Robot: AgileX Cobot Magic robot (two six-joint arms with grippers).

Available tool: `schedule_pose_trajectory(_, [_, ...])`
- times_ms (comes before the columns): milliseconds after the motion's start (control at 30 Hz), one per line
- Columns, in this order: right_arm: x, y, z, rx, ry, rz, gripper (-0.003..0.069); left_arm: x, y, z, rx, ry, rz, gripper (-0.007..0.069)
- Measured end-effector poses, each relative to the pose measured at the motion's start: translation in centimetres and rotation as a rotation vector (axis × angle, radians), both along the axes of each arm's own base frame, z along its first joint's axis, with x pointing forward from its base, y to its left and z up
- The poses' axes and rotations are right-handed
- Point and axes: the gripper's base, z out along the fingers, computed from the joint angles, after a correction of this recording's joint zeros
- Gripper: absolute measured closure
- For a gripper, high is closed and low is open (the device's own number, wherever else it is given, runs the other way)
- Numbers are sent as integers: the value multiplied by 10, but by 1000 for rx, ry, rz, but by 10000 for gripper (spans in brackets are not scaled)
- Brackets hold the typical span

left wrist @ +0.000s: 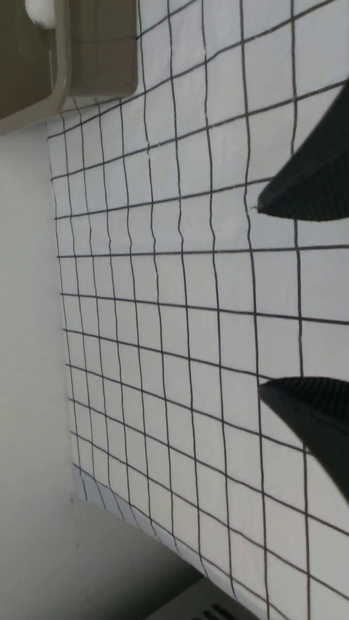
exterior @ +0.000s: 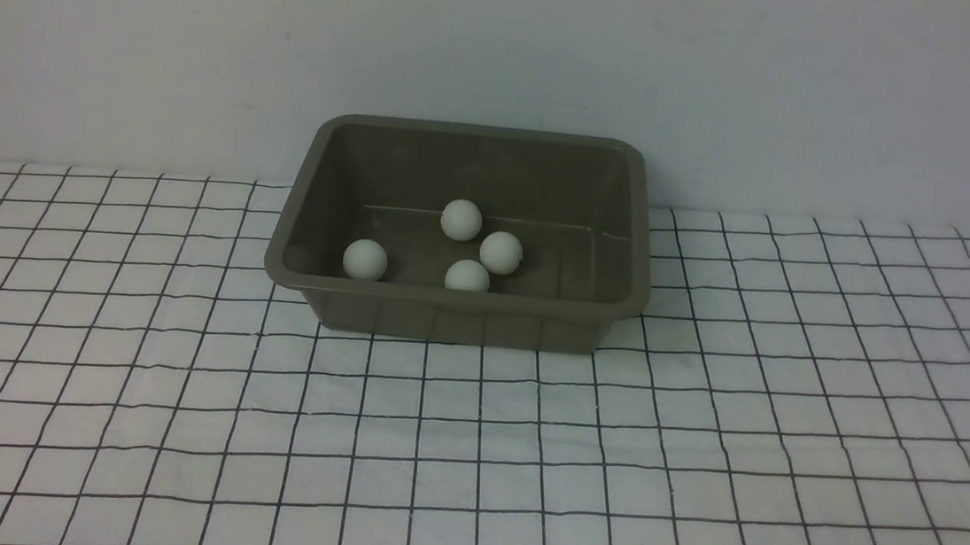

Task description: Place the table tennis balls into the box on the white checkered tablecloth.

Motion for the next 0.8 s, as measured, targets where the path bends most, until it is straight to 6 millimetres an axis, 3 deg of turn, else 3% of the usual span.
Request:
schedule_pose_trajectory(267, [0, 0, 0, 0, 0, 0, 144, -2, -6, -4, -6, 39, -110, 230])
schedule_pose_trajectory(600, [-1, 1, -3, -2, 31, 12, 144, -2, -6, -5, 14, 53, -116, 230])
schedule_pose_trajectory(800, [-2, 3, -9, -6, 98, 38, 144, 0, -3, -20, -8, 63, -74, 230])
